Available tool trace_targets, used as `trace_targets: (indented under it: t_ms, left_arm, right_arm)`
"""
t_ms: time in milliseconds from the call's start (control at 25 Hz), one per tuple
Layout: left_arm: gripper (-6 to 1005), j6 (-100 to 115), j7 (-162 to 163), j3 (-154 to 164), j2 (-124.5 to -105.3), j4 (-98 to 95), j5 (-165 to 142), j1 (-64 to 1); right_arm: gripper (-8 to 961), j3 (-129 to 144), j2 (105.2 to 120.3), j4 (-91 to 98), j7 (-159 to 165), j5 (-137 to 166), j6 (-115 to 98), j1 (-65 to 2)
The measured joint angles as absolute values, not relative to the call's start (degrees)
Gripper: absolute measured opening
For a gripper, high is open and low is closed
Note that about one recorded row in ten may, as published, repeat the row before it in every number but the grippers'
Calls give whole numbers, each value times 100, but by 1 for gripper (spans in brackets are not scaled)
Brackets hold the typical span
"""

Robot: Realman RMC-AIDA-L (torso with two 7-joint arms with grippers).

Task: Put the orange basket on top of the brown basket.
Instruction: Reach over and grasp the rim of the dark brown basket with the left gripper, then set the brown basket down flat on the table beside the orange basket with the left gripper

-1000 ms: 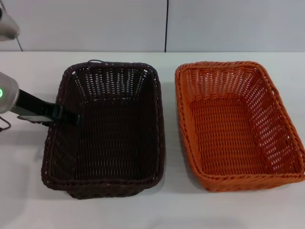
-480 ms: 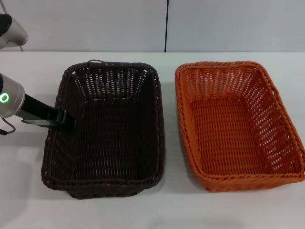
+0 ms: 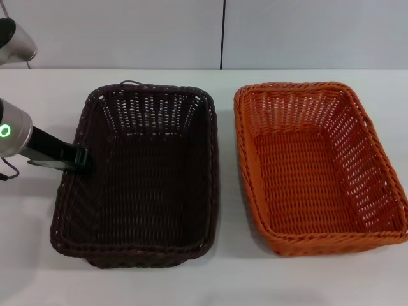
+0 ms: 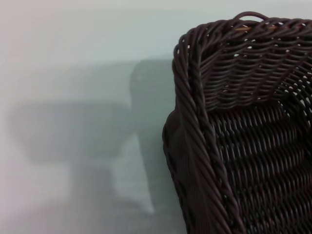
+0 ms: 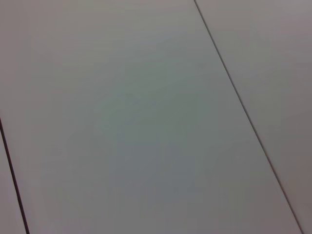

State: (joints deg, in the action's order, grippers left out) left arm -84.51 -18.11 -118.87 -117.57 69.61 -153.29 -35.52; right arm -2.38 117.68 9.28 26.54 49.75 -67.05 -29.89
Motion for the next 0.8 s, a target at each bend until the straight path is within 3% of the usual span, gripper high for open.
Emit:
trace_targets:
  t_ms: [40, 520, 640, 800]
  left_arm:
    - [170, -8580, -1882, -11921, -11731, 7088, -15328, -3549]
    - [160, -9826, -2885, -12667, -11418, 8269, -15260, -3819]
    - [160, -10425, -3642, -12788, -11205, 8044, -15239, -4028]
    - [159, -10806, -4336, -12724, -11176, 7844, -15190, -4207]
  right_arm:
    - [674, -249, 11768, 925, 2654, 4975, -6705, -2985]
    - [671, -299, 11768, 899, 2654, 4974, -6706, -2974]
    - [670, -286, 11775, 892, 2654, 4974, -6706, -2984]
    - [669, -258, 11792, 884, 2655, 4975, -6704, -2987]
